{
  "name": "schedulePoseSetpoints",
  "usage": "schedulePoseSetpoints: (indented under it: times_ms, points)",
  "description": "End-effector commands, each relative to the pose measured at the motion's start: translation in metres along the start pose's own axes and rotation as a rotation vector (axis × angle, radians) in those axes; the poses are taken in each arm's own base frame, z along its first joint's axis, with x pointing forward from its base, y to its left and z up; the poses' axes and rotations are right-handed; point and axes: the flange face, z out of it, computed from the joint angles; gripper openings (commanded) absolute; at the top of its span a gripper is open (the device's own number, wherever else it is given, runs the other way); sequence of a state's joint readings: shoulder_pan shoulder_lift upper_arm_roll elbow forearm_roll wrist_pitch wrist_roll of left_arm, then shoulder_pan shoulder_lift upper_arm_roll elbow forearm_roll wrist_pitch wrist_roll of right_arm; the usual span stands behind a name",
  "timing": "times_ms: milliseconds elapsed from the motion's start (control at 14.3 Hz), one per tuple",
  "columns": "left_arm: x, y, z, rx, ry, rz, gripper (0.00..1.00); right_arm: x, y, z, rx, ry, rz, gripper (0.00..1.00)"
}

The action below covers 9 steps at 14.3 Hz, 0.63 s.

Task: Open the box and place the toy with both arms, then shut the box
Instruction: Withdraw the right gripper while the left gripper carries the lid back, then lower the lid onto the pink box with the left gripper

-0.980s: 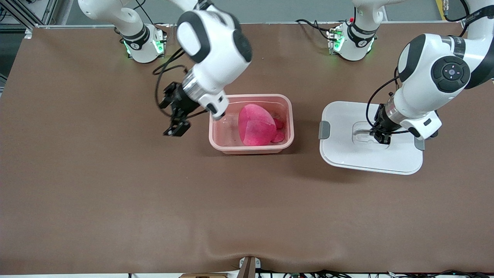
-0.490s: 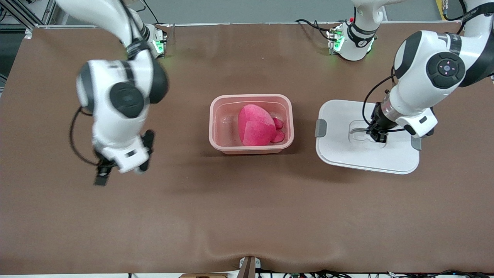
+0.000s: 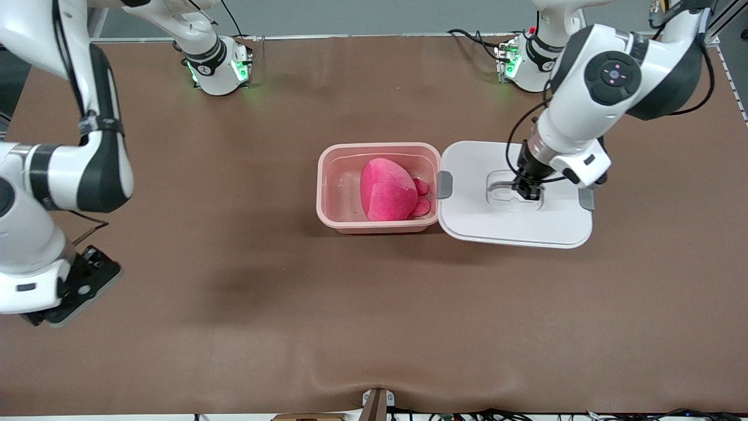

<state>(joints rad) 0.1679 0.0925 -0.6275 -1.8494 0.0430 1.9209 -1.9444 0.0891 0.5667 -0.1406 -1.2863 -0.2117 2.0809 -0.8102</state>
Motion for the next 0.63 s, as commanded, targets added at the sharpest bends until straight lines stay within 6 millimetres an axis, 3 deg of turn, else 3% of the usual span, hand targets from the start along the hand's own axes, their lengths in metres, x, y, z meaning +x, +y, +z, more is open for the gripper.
schedulePoseSetpoints:
  times_ms: [0,70,350,560]
  points:
    - [-0.023,-0.002,-0.013,-0.006,-0.046,-0.037,0.00,0.001,0.003,0.029,0.053,0.051,0.231,1.00]
    - [-0.032,-0.002,-0.016,-0.009,-0.060,-0.047,0.00,0.000,0.000,0.035,0.077,0.048,0.295,1.00]
    - [-0.078,-0.012,-0.014,0.004,-0.085,-0.059,0.00,-0.006,-0.045,0.090,0.257,-0.005,0.493,1.00]
    - [-0.115,-0.012,-0.009,0.020,-0.112,-0.089,0.00,-0.014,-0.066,0.107,0.379,-0.031,0.560,1.00]
